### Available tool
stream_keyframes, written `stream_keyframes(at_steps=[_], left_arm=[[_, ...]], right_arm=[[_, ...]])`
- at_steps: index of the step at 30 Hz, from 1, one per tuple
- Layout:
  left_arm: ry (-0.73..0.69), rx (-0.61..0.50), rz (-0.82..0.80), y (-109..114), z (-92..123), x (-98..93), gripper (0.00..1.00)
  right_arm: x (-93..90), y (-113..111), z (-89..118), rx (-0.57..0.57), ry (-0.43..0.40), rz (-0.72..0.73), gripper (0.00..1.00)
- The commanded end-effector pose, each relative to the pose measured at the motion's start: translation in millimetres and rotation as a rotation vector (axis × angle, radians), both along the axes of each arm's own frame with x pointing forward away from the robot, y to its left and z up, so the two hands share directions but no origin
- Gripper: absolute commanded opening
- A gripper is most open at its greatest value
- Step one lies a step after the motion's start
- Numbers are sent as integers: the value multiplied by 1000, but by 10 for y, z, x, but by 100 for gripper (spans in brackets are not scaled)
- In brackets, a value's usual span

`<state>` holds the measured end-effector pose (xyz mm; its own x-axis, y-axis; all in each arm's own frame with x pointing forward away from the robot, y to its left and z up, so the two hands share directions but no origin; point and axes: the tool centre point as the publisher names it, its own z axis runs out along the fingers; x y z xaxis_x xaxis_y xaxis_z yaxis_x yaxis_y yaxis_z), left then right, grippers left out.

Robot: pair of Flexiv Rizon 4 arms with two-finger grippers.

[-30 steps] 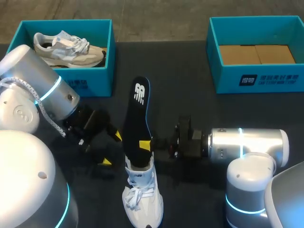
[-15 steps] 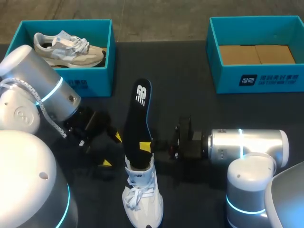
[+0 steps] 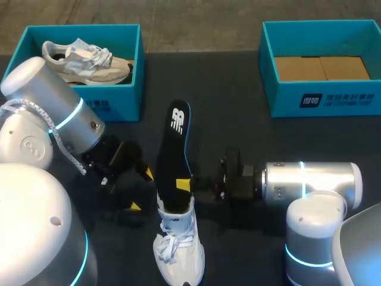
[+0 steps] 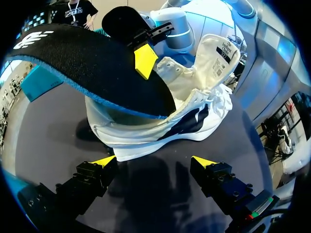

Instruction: Take the shoe out of the shoebox, open the shoe tongue, remove and reinsert the insole, then place the shoe into the shoebox

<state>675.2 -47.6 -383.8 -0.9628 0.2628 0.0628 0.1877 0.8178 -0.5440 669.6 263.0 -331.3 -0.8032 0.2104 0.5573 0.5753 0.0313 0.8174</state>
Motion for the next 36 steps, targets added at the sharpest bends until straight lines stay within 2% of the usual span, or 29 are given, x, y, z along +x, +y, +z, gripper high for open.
stream_keyframes(at_steps=[1, 36], left_arm=[[-7, 12, 3, -20, 7, -12, 100], [-8, 26, -1, -40, -6, -5, 100]], right_arm=[[-4, -17, 0, -6, 4, 6, 0], [-59, -39, -79, -5, 36, 34, 0]])
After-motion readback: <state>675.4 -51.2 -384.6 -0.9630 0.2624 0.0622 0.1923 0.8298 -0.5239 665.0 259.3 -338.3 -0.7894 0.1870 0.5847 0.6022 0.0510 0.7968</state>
